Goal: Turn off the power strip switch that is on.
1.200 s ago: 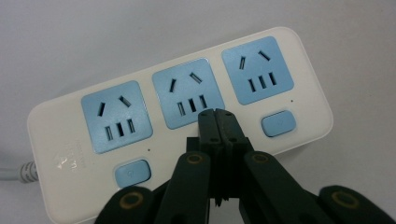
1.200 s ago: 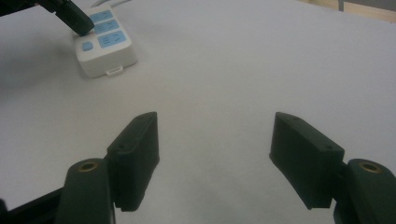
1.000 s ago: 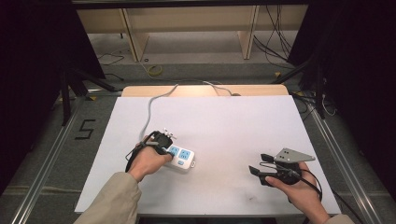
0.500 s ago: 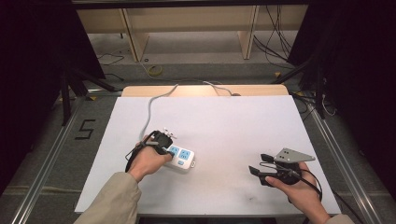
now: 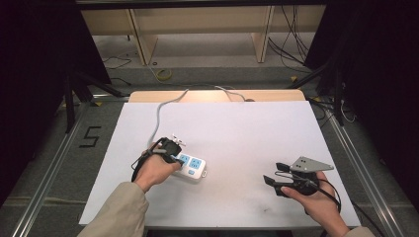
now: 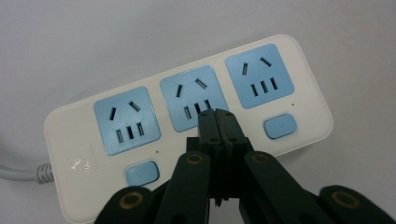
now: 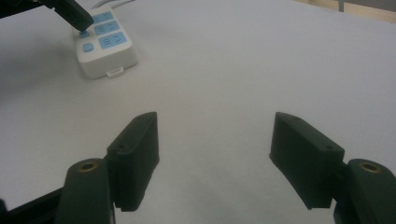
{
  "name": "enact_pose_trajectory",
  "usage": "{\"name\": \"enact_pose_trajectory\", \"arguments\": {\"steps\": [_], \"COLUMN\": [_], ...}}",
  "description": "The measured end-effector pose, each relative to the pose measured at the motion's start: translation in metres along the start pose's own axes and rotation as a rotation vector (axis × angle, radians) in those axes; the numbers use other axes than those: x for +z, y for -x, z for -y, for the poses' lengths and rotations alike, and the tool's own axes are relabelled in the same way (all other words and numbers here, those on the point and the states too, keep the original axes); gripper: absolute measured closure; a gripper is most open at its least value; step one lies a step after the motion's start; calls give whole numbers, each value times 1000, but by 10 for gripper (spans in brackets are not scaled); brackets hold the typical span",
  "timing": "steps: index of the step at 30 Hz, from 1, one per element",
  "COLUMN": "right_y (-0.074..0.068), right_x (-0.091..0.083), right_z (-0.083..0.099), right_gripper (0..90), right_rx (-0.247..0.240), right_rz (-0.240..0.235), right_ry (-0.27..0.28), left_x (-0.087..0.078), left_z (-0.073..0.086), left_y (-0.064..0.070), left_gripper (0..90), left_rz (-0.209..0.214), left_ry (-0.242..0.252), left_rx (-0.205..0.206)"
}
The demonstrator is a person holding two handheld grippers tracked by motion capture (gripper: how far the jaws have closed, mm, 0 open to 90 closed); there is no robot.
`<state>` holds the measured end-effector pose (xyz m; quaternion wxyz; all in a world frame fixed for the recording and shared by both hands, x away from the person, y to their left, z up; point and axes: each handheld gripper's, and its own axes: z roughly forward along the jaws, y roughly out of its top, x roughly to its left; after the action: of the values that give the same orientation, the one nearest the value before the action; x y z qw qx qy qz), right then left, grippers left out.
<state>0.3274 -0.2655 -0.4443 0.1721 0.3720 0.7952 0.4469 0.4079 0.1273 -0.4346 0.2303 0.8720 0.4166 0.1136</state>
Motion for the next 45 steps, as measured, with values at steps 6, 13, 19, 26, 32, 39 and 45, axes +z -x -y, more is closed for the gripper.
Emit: {"name": "enact_pose_trajectory", "arguments": {"steps": [6,13,19,26,32,39,45], "right_y": [0,0,0,0,0,0,1], "right_x": [0,0,0,0,0,0,0], "right_z": [0,0,0,0,0,-1,-1], "right_gripper": [327,327,327,327,326,326,325], "right_rx": [0,2,2,4,8,7,6], "right_rz": [1,0,-1,-1,-1,-1,-1], "right_ry": [1,2,3,4,6,4,6], "left_x": [-5,-8,-13,-19,-23,-25,-29], "left_z": [0,0,1,4,7,11,12], "left_y": [-1,-2,-4,-8,-11,-15,-17], "left_gripper": [900,900,900,900,898,861,854], "left_rz": [-9,-16,-26,-37,-50,-62,-70], "left_ry": [31,68,107,150,177,196,222], "left_rx": [-4,-5,-4,-6,-4,-4,-12]}}
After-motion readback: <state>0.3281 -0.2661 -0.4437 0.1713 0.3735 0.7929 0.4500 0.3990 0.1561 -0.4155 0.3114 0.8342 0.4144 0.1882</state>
